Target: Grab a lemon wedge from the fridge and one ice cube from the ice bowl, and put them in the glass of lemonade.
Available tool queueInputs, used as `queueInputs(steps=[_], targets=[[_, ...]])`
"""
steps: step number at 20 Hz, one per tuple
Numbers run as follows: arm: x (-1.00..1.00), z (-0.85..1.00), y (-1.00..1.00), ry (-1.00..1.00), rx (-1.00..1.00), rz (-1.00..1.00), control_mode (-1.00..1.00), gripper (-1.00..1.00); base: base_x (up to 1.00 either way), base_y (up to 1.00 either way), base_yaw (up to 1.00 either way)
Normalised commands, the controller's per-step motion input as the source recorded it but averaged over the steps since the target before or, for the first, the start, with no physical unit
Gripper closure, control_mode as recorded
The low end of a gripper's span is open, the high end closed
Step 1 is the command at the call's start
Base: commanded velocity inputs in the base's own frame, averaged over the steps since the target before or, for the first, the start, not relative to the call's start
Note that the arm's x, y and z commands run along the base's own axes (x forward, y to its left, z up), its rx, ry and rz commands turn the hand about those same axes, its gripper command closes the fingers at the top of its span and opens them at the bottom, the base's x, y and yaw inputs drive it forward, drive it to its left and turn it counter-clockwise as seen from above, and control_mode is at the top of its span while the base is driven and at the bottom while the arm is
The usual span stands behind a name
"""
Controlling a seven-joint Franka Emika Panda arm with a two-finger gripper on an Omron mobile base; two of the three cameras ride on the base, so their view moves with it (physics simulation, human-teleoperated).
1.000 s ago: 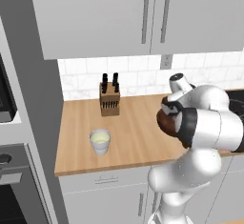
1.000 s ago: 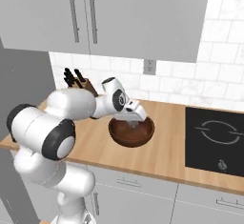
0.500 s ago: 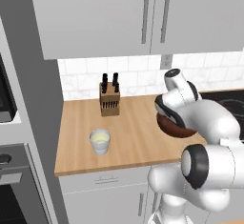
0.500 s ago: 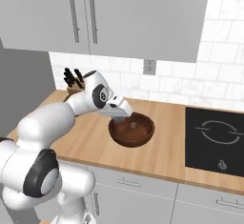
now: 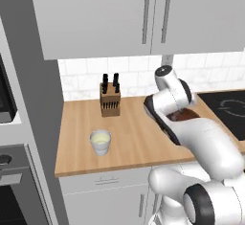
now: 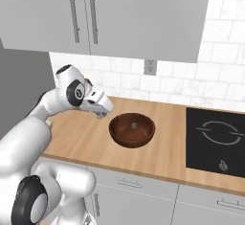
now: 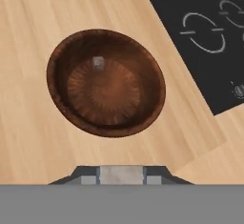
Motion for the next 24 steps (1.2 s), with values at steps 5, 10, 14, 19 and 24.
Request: queueInputs(steps=[5,10,14,19,24], targets=[[-0.24,0.30,0.60,-0.06,0.00,0.00,-1.00,1.00,0.00,0.00,0.00],[-0.23,0.18,0.62,-0.03,0.01,0.00,-1.00,1.00,0.00,0.00,0.00],[-0.23,0.10,0.58,-0.01,0.05,0.00,-1.00,1.00,0.00,0.00,0.00],[-0.10,0.01,0.63,-0.03,0.06,0.01,-1.00,1.00,0.00,0.00,0.00],[0.00,0.00,0.71,-0.04,0.06,0.02,-1.00,1.00,0.00,0.00,0.00]])
